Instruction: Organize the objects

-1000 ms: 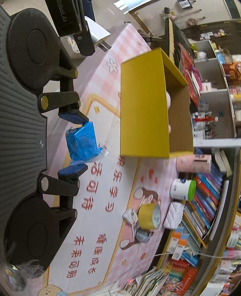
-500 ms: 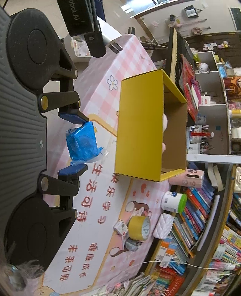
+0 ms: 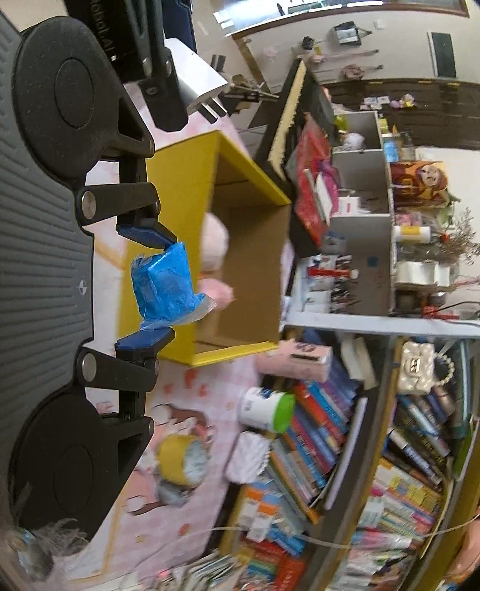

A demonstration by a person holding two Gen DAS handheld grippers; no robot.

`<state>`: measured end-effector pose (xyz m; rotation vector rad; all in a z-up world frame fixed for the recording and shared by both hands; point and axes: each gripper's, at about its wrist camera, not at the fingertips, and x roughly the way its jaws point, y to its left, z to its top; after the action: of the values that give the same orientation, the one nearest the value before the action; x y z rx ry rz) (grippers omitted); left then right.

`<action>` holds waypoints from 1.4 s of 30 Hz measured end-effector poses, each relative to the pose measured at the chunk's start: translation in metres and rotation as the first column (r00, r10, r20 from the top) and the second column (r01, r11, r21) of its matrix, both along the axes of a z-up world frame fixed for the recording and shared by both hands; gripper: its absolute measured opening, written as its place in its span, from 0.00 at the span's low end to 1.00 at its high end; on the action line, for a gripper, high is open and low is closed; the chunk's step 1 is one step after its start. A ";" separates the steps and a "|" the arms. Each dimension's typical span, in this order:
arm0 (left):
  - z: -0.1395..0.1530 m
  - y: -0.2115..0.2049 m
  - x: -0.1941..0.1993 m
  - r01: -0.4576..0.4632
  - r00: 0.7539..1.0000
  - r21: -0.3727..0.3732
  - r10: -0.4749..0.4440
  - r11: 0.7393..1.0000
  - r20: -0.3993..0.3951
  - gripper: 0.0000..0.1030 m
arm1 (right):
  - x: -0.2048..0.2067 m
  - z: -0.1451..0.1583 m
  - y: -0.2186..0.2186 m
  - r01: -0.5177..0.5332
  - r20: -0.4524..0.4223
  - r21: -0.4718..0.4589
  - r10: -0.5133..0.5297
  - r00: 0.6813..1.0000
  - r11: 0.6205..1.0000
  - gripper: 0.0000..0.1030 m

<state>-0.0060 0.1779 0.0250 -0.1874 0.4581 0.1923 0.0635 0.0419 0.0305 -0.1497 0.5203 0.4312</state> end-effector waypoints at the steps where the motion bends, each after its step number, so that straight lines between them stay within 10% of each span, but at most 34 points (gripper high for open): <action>1: 0.001 0.001 0.005 -0.005 1.000 0.004 0.005 1.000 0.003 0.60 | 0.006 0.002 0.003 -0.008 0.005 0.000 0.008 1.000 1.000 0.43; 26: -0.023 0.002 0.134 -0.116 0.985 0.082 0.125 0.990 -0.118 0.60 | 0.140 -0.039 0.046 -0.222 -0.043 -0.192 0.218 0.975 0.956 0.43; 42: -0.042 0.010 0.153 -0.165 0.968 -0.020 0.158 0.986 -0.197 0.60 | 0.169 -0.049 0.040 -0.355 -0.208 -0.005 0.346 0.915 0.935 0.43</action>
<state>0.1475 0.1880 -0.0168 -0.2426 0.6425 0.3644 0.2323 0.0816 -0.0189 -0.2435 0.7093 0.7937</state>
